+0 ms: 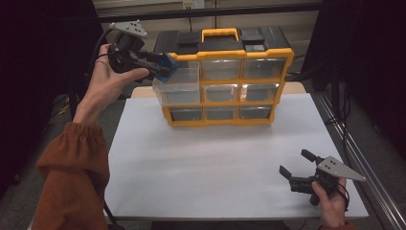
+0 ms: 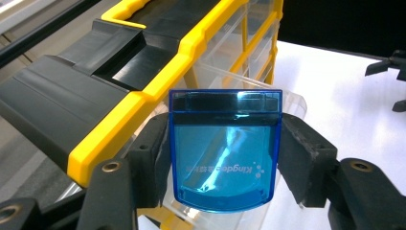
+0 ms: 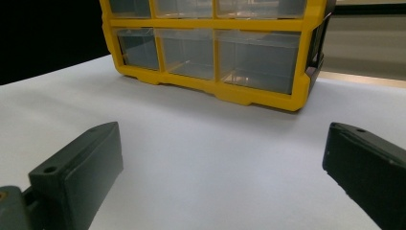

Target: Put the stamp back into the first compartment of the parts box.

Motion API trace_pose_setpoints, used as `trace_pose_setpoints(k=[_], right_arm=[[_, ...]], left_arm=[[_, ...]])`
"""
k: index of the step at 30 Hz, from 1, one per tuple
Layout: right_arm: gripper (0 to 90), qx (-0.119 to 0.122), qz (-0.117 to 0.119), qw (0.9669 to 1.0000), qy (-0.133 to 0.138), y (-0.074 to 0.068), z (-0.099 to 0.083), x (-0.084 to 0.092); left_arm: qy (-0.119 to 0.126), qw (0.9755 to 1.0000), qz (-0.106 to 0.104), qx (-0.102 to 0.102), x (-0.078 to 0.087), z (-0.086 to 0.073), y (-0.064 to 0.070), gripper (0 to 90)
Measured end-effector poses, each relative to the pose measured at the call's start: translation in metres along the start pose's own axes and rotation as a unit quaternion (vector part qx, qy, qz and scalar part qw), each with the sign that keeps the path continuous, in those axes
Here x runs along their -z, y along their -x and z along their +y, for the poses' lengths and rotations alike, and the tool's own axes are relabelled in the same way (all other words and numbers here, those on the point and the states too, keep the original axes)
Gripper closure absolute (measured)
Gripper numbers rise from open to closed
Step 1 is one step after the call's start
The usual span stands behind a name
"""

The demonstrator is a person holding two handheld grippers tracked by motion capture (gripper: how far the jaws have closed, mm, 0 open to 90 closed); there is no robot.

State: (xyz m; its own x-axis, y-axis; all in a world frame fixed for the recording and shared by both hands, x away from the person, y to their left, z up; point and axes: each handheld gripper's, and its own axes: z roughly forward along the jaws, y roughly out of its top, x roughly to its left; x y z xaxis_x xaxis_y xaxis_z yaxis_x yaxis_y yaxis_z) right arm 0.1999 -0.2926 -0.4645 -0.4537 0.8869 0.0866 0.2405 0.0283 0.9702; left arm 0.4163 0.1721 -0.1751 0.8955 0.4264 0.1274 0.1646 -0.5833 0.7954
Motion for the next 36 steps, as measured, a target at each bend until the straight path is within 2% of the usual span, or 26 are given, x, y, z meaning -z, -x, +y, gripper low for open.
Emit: trace_pose_setpoints(k=[1,2,3,6,10,12,13,15,20,21,22,24,25,26,31,33,35,36], right_arm=[[0.0,0.0,0.0,1.0,0.0,0.0,0.0,0.0],[0.0,0.0,0.001,1.0,-0.001,0.0,0.0,0.0],[0.0,0.0,0.001,1.0,-0.001,0.0,0.0,0.0],[0.0,0.002,0.0,1.0,0.001,0.001,0.0,0.0],[0.0,0.002,0.0,1.0,-0.001,0.0,0.0,0.0],[0.0,0.003,-0.002,1.0,0.0,0.0,-0.001,-0.001],[0.0,0.001,-0.002,1.0,-0.002,0.0,0.0,-0.001],[0.0,0.002,-0.001,1.0,-0.001,0.0,0.0,0.0],[0.0,0.003,0.0,1.0,0.0,0.001,-0.001,0.0],[0.0,0.002,0.0,1.0,0.0,0.0,-0.001,0.0],[0.0,0.002,0.0,1.0,-0.001,0.0,0.0,0.0],[0.0,0.002,0.001,1.0,-0.002,0.0,-0.001,0.0],[0.0,0.002,0.0,1.0,-0.002,0.0,-0.001,0.0],[0.0,0.003,0.001,1.0,-0.002,0.0,-0.001,0.0],[0.0,0.003,0.0,1.0,-0.002,0.0,-0.001,0.0],[0.0,0.002,0.001,1.0,-0.002,0.0,-0.001,0.0],[0.0,0.002,0.002,1.0,-0.003,0.0,-0.001,-0.001],[0.0,0.002,0.002,1.0,-0.003,0.0,-0.001,-0.001]], left_arm=[[0.001,1.0,0.0,0.004,-0.002,0.001,0.0,41.3],[-0.019,0.9998,0.002,-0.009,-0.006,0.003,-0.001,41.3],[-0.019,0.9998,0.002,-0.009,-0.006,0.003,-0.001,41.3],[-0.04,0.999,0.008,-0.017,-0.014,0.008,-0.002,41.3],[-0.041,0.9991,0.004,-0.005,-0.02,0.009,-0.005,41.3],[-0.065,0.9978,0.009,-0.011,-0.025,0.009,-0.008,41.3],[-0.068,0.9976,0.01,-0.011,-0.027,0.009,-0.008,41.3],[-0.054,0.9985,0.006,-0.005,-0.028,0.009,-0.009,41.3],[-0.075,0.9972,-0.002,-0.006,-0.032,0.006,-0.011,41.3],[-0.072,0.9974,-0.002,-0.002,-0.034,0.006,-0.009,41.3],[-0.082,0.9966,-0.001,-0.005,-0.035,0.005,-0.008,41.3],[-0.082,0.9967,0.001,-0.003,-0.036,0.005,-0.007,41.3],[-0.076,0.9971,-0.008,0.0,-0.038,0.004,-0.006,41.3],[-0.076,0.9971,-0.008,0.0,-0.038,0.004,-0.006,41.3],[-0.082,0.9966,-0.008,-0.001,-0.041,0.001,-0.008,41.3],[-0.074,0.9972,-0.01,0.006,-0.042,0.0,-0.008,41.3],[-0.075,0.997,-0.014,0.006,-0.043,0.0,-0.009,41.2],[-0.074,0.9971,-0.013,0.013,-0.044,0.001,-0.007,41.2]])
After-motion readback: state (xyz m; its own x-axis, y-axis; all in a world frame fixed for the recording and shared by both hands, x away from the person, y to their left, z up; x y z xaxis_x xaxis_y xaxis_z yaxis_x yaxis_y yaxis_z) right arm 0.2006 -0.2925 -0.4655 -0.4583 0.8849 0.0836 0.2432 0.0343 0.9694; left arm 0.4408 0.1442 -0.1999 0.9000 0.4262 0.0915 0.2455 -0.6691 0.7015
